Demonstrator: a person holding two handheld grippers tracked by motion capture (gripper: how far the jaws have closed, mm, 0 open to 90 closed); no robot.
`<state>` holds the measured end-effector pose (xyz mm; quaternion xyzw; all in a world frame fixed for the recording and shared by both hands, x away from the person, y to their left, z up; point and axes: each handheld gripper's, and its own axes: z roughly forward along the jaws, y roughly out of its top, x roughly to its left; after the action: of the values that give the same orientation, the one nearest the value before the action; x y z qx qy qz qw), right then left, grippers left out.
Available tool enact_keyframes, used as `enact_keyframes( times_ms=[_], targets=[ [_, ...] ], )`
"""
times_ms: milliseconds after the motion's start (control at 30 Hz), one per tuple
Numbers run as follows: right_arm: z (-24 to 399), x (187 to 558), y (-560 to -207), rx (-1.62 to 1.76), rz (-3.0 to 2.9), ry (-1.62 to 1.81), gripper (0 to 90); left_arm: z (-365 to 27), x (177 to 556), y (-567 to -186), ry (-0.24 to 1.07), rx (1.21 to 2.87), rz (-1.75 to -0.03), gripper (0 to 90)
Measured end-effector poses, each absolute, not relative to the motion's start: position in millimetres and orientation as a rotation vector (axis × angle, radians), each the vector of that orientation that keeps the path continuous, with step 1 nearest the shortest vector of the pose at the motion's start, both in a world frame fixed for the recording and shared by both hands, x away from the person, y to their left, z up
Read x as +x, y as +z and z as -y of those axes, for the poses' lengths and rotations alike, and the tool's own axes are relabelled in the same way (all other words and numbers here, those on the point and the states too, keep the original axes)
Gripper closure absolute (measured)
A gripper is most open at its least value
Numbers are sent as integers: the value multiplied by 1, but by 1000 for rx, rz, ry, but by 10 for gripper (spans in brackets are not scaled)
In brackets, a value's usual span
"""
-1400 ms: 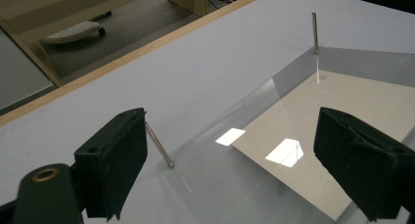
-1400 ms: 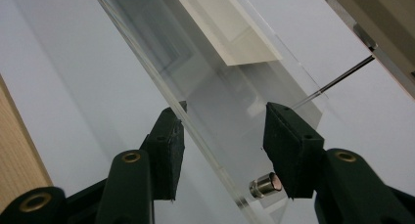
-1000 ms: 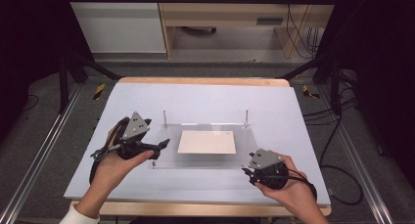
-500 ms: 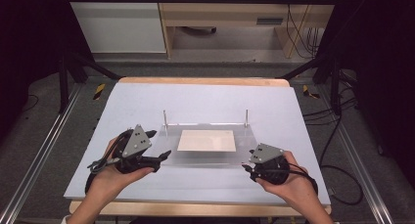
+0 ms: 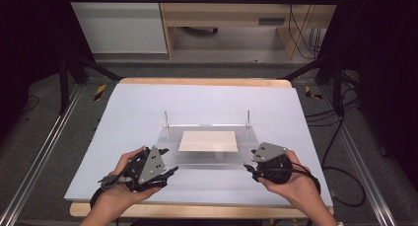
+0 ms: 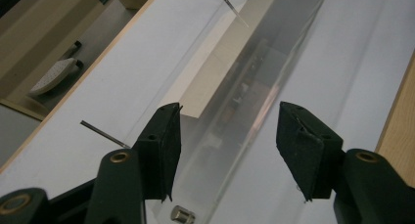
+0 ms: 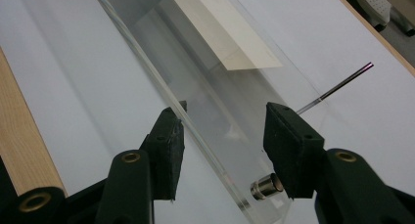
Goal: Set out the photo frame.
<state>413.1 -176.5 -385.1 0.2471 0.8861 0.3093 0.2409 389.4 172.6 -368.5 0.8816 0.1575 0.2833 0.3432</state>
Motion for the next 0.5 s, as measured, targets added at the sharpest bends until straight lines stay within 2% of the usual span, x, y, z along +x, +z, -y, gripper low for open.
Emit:
enact_keyframes(
  times_ms=[500],
  targets=[
    [177, 416, -382, 678, -2438, 845, 504, -162, 399, -393, 819, 2346, -401, 527]
  ],
)
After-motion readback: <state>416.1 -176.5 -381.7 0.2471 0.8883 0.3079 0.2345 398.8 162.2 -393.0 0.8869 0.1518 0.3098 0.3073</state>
